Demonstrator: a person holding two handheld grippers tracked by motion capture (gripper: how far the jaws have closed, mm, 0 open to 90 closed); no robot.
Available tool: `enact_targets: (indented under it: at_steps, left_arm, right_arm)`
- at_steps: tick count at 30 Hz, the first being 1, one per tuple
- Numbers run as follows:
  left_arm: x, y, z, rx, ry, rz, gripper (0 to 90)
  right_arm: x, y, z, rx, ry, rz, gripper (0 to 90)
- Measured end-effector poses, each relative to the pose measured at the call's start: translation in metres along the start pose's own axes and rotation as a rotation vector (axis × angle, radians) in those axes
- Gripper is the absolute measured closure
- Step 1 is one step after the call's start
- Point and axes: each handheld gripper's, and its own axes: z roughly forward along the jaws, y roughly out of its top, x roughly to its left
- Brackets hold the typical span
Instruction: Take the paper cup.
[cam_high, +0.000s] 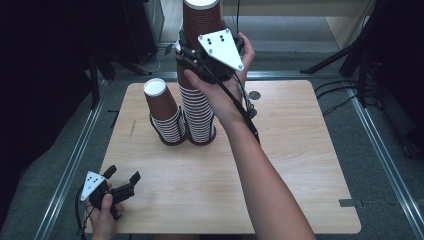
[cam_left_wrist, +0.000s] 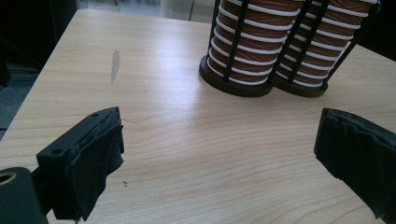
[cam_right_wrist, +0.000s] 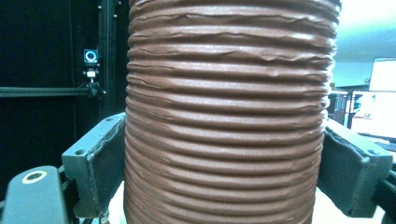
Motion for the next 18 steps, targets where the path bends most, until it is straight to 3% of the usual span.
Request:
enact_targets:
  at_steps: [18]
  left_arm:
    - [-0.001,0.000,0.000,0.001,0.002,0.005,2.0]
  right_arm:
    - [-0.035,-0.004,-0.027,-0.007,-0.047,-0.032,12.7]
